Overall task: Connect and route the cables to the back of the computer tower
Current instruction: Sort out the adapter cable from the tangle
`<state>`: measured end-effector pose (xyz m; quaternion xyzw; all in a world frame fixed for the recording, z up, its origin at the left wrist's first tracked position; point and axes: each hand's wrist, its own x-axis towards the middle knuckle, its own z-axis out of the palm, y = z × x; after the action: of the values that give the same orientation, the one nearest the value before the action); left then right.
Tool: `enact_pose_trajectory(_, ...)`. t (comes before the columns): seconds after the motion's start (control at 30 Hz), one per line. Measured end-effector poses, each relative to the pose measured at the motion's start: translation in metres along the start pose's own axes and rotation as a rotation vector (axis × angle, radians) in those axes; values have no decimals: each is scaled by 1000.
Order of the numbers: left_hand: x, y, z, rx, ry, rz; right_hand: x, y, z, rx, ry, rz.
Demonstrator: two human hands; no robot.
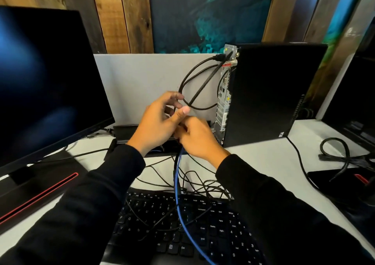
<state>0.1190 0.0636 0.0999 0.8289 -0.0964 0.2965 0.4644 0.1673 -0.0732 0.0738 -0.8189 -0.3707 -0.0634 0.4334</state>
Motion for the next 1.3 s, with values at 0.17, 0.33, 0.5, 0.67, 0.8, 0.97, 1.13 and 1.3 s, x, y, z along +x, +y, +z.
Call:
enact_pose_trajectory(0.17, -27, -18, 8, -336, -126, -97, 9, -13, -8, 305, 143, -19)
enact_pose_trajectory(0.33, -37, -28, 4, -386, -59, -182, 13, -21, -9, 718, 101, -3)
enact_pose_trajectory(0.5, -33, -39, -9, -236, -82, -190, 8, -27, -6, 925, 50, 18)
enact_pose_trajectory(0.67, -39, -38, -12, -188, -98, -206, 4, -30, -6, 945, 41, 50)
enact_pose_trajectory(0.8, -46, -45, -15, -87, -142, -176, 2, -24, -9, 693, 59, 82)
enact_pose_trajectory(0.97, -44, -41, -17, -78, -131, -203, -3, -22, -10, 677, 65, 166)
enact_pose_trajectory(1.13, -35, -35, -30, 4, -63, -124, -6, -22, -19, 801, 68, 158)
enact_pose_trajectory(1.3, -29, -19, -15, 56, -77, -43, -7, -20, -34, 894, 27, 129)
